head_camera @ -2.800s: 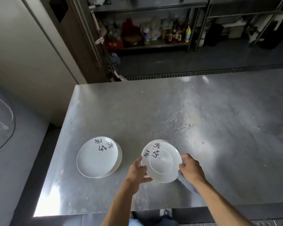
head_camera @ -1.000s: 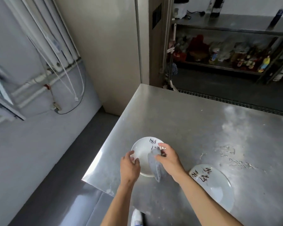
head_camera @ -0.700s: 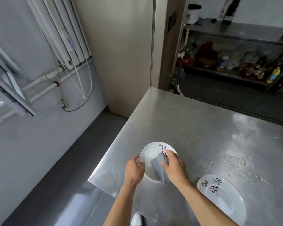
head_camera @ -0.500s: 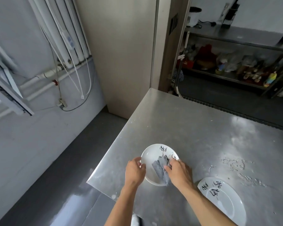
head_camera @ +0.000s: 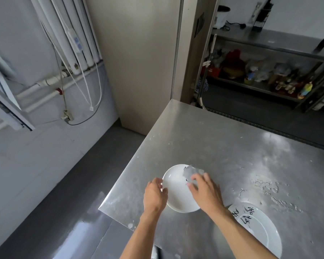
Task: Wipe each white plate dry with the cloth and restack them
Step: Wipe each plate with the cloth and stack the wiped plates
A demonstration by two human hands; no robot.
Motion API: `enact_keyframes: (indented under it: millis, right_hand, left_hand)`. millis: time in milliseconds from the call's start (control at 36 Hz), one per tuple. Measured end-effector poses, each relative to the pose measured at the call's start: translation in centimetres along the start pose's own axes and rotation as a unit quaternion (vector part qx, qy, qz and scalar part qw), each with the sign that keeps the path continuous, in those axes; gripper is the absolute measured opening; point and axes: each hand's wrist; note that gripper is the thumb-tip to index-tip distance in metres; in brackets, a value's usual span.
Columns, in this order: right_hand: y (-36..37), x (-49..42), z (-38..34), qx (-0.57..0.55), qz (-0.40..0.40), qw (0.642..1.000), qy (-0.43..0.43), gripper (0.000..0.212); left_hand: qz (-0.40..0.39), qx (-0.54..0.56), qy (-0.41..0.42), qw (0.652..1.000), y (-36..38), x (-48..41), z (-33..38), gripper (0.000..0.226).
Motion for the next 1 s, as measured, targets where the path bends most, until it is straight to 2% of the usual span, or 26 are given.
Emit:
enact_keyframes:
  millis: [56, 111, 194, 278, 361, 667, 778, 861, 1000]
  right_hand:
    - [0.6, 0.3, -0.3, 0.031, -0.016, 0.999, -0.036, 0.019]
    - [1.0, 0.7, -0.6, 0.027, 0.011, 0.999, -0.032, 0.012]
    - [1.6, 0.9, -0.8, 0.049, 0.032, 0.998, 0.038, 0.038]
    - [1.6, 0.7, -0.5, 0.047, -0.027, 0.993, 0.103, 0.046]
    - [1.5, 0.5, -0.1, -0.045, -0.082, 0.989, 0.115, 0.048]
    - [1.4, 0.3, 0.3, -0.079, -0.098, 0.986, 0.114, 0.047]
    - [1.1, 0.2, 0.5, -0.087, -0.102, 0.984, 0.115, 0.047]
    - [1.2, 0.2, 0.7, -0.096, -0.097, 0.984, 0.112, 0.047]
    - [1.3, 0.3, 1.0, -0.099, -0.096, 0.984, 0.112, 0.045]
  left_hand:
    - [0.007, -0.005, 0.000, 1.000, 0.1, -0.1, 0.0, 0.030]
    - [0.010, -0.001, -0.002, 1.000, 0.1, -0.1, 0.0, 0.030]
    - [0.006, 0.012, -0.004, 1.000, 0.1, -0.2, -0.1, 0.030]
    - [-0.004, 0.020, -0.015, 1.000, 0.0, -0.4, -0.1, 0.031]
    - [-0.018, 0.038, -0.035, 0.998, -0.2, -0.7, 0.2, 0.033]
    - [-0.049, 0.176, -0.088, 0.979, -0.5, -0.6, 1.2, 0.028]
    - [-0.089, 0.262, -0.099, 0.956, -1.0, -0.3, 1.5, 0.033]
    - [-0.155, 0.321, -0.116, 0.927, -1.7, 0.4, 1.4, 0.041]
    - [-0.208, 0.361, -0.112, 0.902, -2.3, 1.4, 1.2, 0.042]
Point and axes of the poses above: each hand's wrist, its own x-axis away from the middle knuckle, its own y-axis out of the palm, z = x × y, and after that the axes turned 1 degree about -x, right-handed
